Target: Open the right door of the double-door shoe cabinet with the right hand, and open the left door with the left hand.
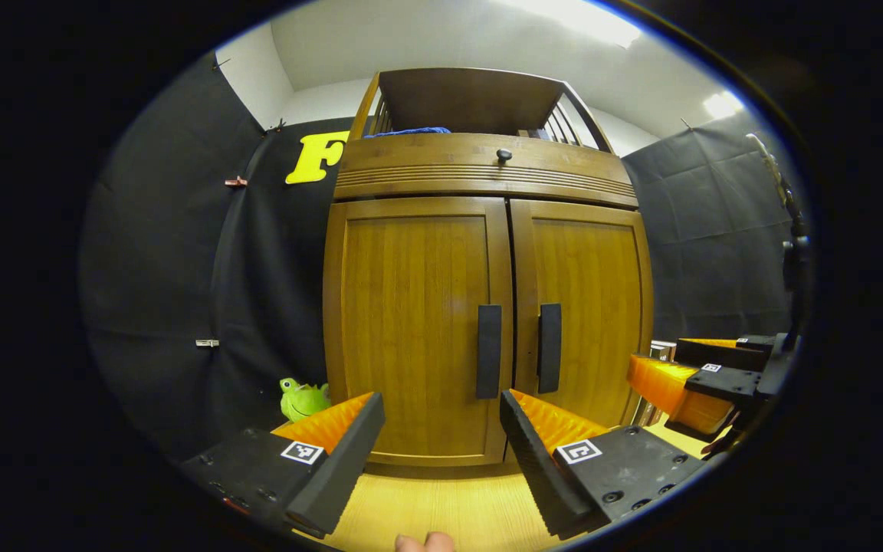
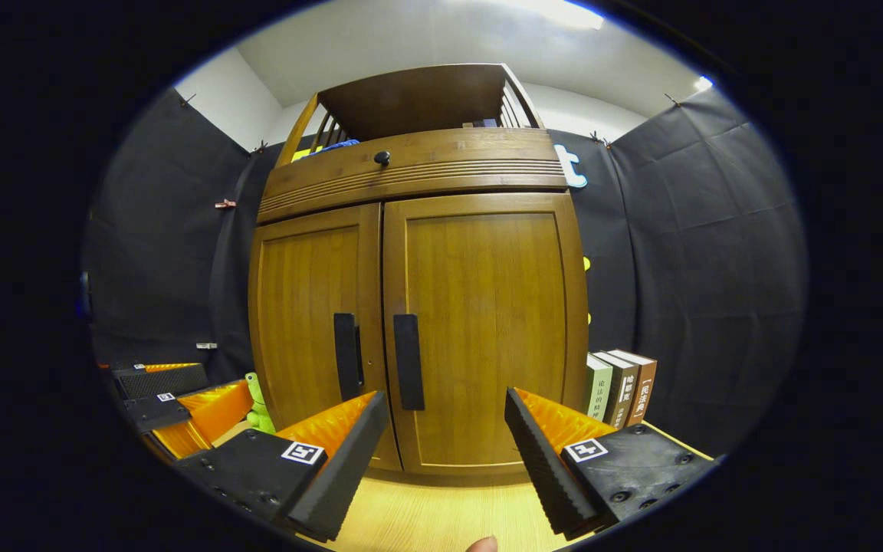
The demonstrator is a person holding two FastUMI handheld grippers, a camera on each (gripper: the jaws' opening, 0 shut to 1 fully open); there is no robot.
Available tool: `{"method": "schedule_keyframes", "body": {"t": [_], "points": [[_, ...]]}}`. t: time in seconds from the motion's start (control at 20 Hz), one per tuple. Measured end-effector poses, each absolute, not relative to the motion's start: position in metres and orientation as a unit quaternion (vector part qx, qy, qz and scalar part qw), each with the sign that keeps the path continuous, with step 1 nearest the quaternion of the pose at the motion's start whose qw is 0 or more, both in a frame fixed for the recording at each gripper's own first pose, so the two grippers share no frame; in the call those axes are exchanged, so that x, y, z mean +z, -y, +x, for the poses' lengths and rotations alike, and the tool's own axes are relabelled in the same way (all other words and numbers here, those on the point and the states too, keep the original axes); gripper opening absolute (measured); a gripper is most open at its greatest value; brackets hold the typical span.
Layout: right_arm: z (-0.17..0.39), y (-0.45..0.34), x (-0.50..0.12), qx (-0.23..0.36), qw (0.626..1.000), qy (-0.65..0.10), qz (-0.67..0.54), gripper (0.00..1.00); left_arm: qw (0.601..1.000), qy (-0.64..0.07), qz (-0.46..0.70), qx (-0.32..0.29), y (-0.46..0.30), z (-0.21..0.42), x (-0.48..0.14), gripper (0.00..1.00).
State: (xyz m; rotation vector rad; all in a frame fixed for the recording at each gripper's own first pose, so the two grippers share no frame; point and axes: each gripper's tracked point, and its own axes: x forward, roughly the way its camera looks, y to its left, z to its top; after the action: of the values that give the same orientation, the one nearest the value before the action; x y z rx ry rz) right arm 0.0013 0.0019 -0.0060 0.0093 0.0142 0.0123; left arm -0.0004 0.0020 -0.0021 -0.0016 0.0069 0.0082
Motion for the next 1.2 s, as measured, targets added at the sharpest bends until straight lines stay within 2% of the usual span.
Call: {"method": "schedule_keyframes", "body": {"t": [0.05,0.1,0.25,0.4,0.5,0.6,0.65,0.75,0.85,1.0,1.05,1.1,1.2], "points": [[0.002,-0.002,-0.006,0.007,1.000,-0.006,0.004,1.00,1.000,-0.004,0.000,0.004,-0.002,0.000,-0.003,0.93],[0.002,-0.002,-0.006,0.007,1.000,-0.006,0.004,0.98,1.000,-0.005,-0.001,0.004,-0.001,-0.001,-0.003,0.94],[0.004,-0.003,-0.007,0.008,1.000,-0.007,0.007,1.00,1.000,-0.005,0.003,0.005,-0.003,-0.002,-0.003,0.94],[0.009,-0.004,-0.005,0.008,1.000,0.000,0.009,0.98,1.000,-0.004,0.002,0.006,-0.003,-0.007,-0.002,0.95],[0.017,-0.006,-0.009,0.007,1.000,-0.005,-0.001,1.00,1.000,0.000,0.000,0.004,-0.007,-0.020,-0.004,0.95],[0.026,-0.014,-0.016,0.015,1.000,-0.009,-0.002,0.98,1.000,0.003,0.001,0.003,-0.013,-0.034,-0.007,0.94],[0.032,-0.017,-0.018,0.019,1.000,-0.011,0.001,0.95,1.000,0.006,0.002,0.001,-0.015,-0.041,-0.007,0.95],[0.042,-0.026,-0.023,0.032,0.999,-0.015,0.007,1.00,1.000,0.013,0.003,0.001,-0.019,-0.057,-0.009,0.94],[0.057,-0.033,-0.027,0.037,0.999,-0.019,0.011,0.98,1.000,0.018,0.002,0.000,-0.023,-0.074,-0.011,0.94],[0.085,-0.038,-0.029,0.027,0.999,-0.022,-0.002,0.98,1.000,0.019,0.001,0.002,-0.027,-0.094,-0.019,0.94],[0.094,-0.040,-0.029,0.025,0.999,-0.020,-0.012,0.95,1.000,0.016,0.001,0.002,-0.029,-0.099,-0.024,0.94],[0.102,-0.041,-0.029,0.023,0.999,-0.017,-0.022,0.98,1.000,0.014,0.001,0.002,-0.031,-0.103,-0.028,0.94],[0.120,-0.042,-0.029,0.015,0.999,-0.012,-0.031,0.97,1.000,0.010,-0.003,0.006,-0.039,-0.110,-0.037,0.94]]}}
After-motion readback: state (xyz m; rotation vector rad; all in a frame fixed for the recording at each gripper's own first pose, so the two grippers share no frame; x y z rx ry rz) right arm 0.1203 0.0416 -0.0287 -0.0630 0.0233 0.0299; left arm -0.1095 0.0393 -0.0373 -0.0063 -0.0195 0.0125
